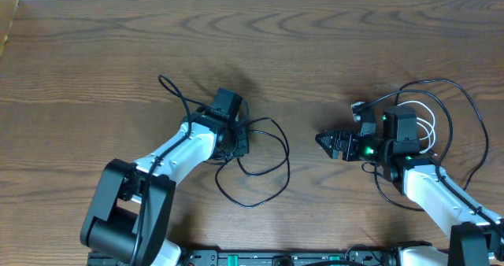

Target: Untangle cables

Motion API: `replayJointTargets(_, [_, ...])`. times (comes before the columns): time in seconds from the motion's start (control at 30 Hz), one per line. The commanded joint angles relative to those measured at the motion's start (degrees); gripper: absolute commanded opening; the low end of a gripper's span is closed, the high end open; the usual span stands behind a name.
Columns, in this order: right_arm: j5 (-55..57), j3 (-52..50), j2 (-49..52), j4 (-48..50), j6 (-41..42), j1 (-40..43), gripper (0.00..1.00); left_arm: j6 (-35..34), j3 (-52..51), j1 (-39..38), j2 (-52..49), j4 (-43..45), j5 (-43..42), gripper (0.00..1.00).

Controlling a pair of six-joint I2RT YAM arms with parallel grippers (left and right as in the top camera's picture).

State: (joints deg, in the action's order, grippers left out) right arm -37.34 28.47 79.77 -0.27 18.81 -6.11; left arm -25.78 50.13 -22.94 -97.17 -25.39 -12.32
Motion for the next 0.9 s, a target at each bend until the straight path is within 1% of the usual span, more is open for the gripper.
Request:
replayJointTargets(0.0, [-0.8,-0.2,0.1,-1.1,4.7,-2.0,0.83,-2.7,-2.7,-0.3,-2.1,2.1,-1.1,0.19])
replayJointTargets(0.03, [-0.8,-0.2,0.1,-1.5,5.5,-2.8,0.82,-3.3,-3.1,-0.3,-2.1,3.2,-1.0,0.19])
replayJointTargets(0.07, [-0.8,-0.2,0.1,-2.3,6.1,-4.3,0.8,-4.2,-3.7,-0.3,-2.1,4.6,-0.3,0.24])
replayJointTargets(0.1, [-0.7,-0.2,0.1,-2.7,6.1,-5.3,0.79,-4.7,-4.0,-0.3,-2.1,5.4,-0.1,0.25])
replayJointTargets(0.2, [-0.6,-0.2,0.1,-4.6,6.1,-8.5,0.75,-5.0,-4.6,-0.3,-2.1,6.5,-0.1,0.26])
replayJointTargets(0.23, [-0.1,-0.2,0.1,-5.6,6.5,-9.7,0.75,-5.0,-4.7,-0.3,-2.1,6.5,-0.1,0.22])
replayJointTargets(0.27, [0.9,-0.3,0.1,-6.3,7.5,-10.8,0.75,-5.0,-4.9,-0.3,-2.1,6.5,-0.1,0.14])
replayJointTargets(0.33, [3.2,-1.1,0.1,-6.5,10.8,-13.6,0.75,-5.0,-5.2,-0.3,-2.2,6.5,-0.1,0.08])
replayJointTargets(0.43, [6.6,-2.8,0.1,-4.9,15.2,-17.1,0.75,-5.0,-5.8,-0.3,-2.2,6.5,-0.1,0.08])
replayJointTargets(0.57, [8.9,-6.1,0.1,0.3,20.5,-20.6,0.75,-5.0,-6.8,-0.3,-2.2,6.4,-1.2,0.08])
replayJointTargets(0.63, [8.9,-7.9,0.1,3.6,22.9,-21.3,0.72,-5.0,-7.1,-0.3,-2.2,6.4,-2.6,0.08])
replayJointTargets(0.7, [8.9,-9.0,0.1,5.8,24.3,-21.5,0.7,-5.0,-7.2,-0.3,-2.2,6.4,-4.7,0.07])
replayJointTargets(0.87, [8.7,-9.9,1.7,7.7,25.4,-21.6,0.69,-5.0,-7.2,-0.3,-2.2,6.5,-9.9,0.08])
